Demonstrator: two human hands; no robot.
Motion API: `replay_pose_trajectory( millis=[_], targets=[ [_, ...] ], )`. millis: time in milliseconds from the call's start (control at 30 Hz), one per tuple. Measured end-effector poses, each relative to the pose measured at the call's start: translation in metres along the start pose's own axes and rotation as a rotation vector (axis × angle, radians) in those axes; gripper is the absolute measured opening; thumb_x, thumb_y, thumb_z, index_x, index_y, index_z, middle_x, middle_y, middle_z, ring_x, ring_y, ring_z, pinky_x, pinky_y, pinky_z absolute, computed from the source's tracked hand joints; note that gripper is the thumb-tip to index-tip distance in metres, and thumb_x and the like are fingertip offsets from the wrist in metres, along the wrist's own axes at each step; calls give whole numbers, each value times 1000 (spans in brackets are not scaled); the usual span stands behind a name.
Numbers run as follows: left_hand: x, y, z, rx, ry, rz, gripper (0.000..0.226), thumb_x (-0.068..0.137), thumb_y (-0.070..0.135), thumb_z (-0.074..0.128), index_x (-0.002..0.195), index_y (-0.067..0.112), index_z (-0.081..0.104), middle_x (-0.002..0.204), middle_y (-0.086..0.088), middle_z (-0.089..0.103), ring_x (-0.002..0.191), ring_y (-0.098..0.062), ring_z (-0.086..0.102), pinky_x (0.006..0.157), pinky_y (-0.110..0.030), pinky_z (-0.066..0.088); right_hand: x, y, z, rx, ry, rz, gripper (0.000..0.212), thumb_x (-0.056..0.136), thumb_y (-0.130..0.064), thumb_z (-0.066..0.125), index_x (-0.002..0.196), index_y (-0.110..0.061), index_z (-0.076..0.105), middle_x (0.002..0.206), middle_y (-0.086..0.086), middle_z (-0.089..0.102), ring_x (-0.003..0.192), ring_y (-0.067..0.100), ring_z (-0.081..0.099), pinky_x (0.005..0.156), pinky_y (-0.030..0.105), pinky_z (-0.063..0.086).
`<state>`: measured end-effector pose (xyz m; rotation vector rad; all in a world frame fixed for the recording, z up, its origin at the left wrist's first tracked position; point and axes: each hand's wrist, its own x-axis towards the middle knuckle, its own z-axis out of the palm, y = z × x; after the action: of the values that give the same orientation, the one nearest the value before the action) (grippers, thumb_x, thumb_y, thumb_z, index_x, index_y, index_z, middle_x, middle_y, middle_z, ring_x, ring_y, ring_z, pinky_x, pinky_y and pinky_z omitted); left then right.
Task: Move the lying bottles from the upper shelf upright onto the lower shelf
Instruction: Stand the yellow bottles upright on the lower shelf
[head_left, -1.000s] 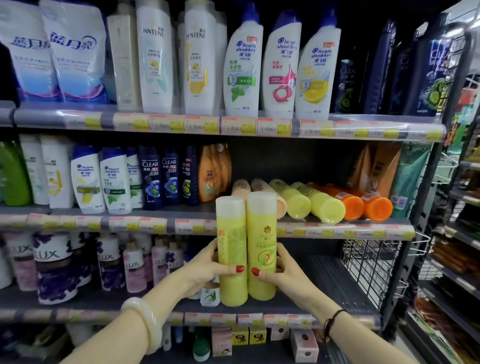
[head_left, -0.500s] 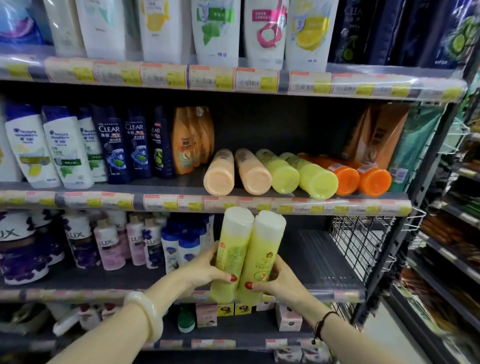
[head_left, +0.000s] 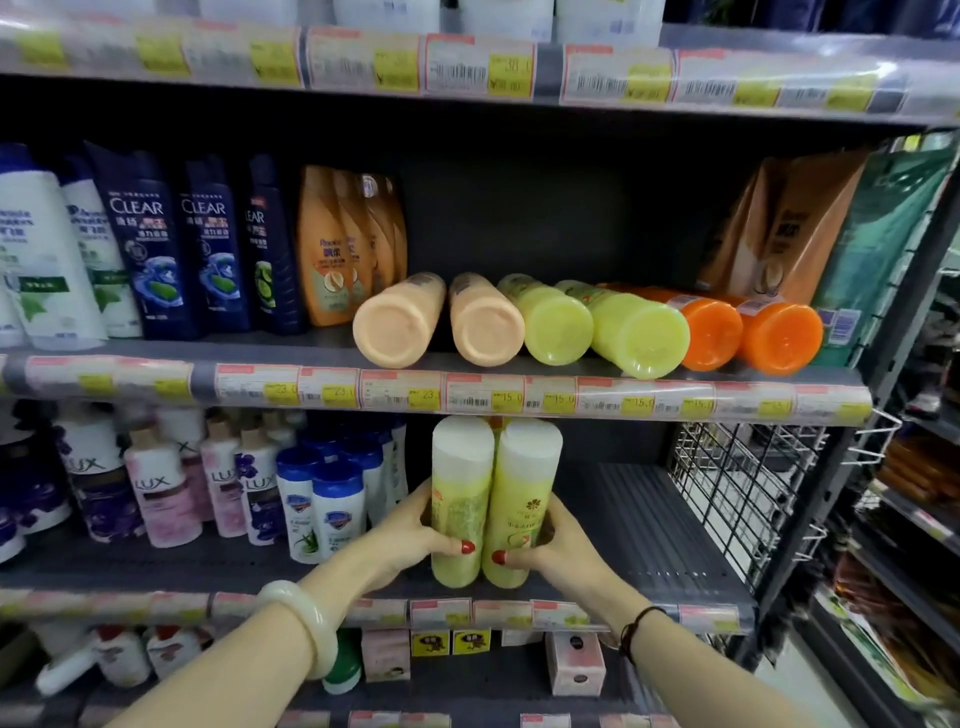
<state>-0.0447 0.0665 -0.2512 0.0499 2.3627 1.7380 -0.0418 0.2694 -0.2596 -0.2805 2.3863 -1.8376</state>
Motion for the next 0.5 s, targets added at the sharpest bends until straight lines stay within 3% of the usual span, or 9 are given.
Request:
replay_pose_trajectory(
  millis=[233,500],
  targets=[
    [29,-20,-1,-47,54,-24,99,54,14,83,141,24,36,134,-1,58,125,-20,51,111,-47,38,31,21,7,81,6,3,61,65,6,78,117,-12,52,103,-1,67,92,6,63,71,19,52],
    [53,-35,-9,-150,95,-48,89,63,2,78,140,24,39,130,-3,61,122,-23,55,110,-48,38,53,36,18,120,-6,-18,58,66,6,77,113,-17,51,99,-6,65,91,5,62,68,19,51]
  ],
)
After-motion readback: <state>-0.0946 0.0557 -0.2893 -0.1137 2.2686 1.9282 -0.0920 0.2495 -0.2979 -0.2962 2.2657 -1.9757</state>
